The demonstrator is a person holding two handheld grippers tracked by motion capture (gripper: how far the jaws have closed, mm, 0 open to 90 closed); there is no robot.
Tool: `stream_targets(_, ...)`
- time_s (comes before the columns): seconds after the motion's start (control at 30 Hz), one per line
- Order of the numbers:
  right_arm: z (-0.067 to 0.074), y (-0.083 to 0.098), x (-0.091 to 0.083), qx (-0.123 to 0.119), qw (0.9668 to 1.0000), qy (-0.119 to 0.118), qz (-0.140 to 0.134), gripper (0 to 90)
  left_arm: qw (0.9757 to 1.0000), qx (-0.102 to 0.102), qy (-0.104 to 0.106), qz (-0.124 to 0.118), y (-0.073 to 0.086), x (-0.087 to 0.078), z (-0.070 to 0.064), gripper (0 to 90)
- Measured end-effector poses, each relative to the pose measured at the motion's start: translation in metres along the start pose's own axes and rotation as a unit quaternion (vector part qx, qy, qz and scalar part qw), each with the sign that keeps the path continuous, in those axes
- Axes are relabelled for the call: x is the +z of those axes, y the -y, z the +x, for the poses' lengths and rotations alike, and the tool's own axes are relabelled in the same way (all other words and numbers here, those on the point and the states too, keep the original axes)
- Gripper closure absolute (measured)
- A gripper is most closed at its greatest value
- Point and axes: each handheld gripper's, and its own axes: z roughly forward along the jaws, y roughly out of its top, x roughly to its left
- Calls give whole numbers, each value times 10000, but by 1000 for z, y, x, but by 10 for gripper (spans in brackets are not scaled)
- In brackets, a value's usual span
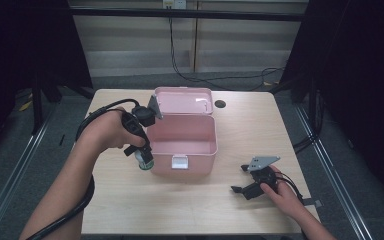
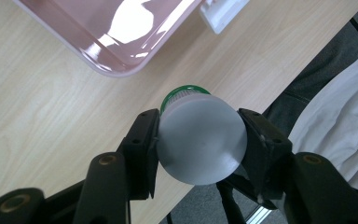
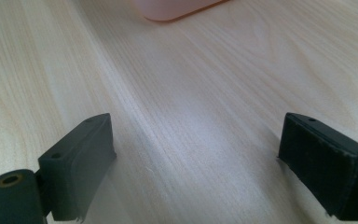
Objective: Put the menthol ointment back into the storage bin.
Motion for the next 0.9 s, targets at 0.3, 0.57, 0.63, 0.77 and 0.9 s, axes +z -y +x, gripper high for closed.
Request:
stream_targets(0.3,0,0,0,0,10000,2,1,97,10000,84,-2,-33,-15,-8,-2,504)
stream_targets(0.57,0,0,0,6,10000,-10,18,97,10000,91,-12,38,-35,-9,-2,504)
stream_targets(0.63,0,0,0,5,10000,-10,18,97,10000,80,-22,13,-39,-9,-2,504)
stream_targets(0.77,0,0,0,5,10000,-9,18,97,10000,75,-25,20,-46,-9,-2,505)
stream_targets(0.9,0,0,0,4,10000,-10,17,97,10000,45,-20,-33,-52,-9,-1,505)
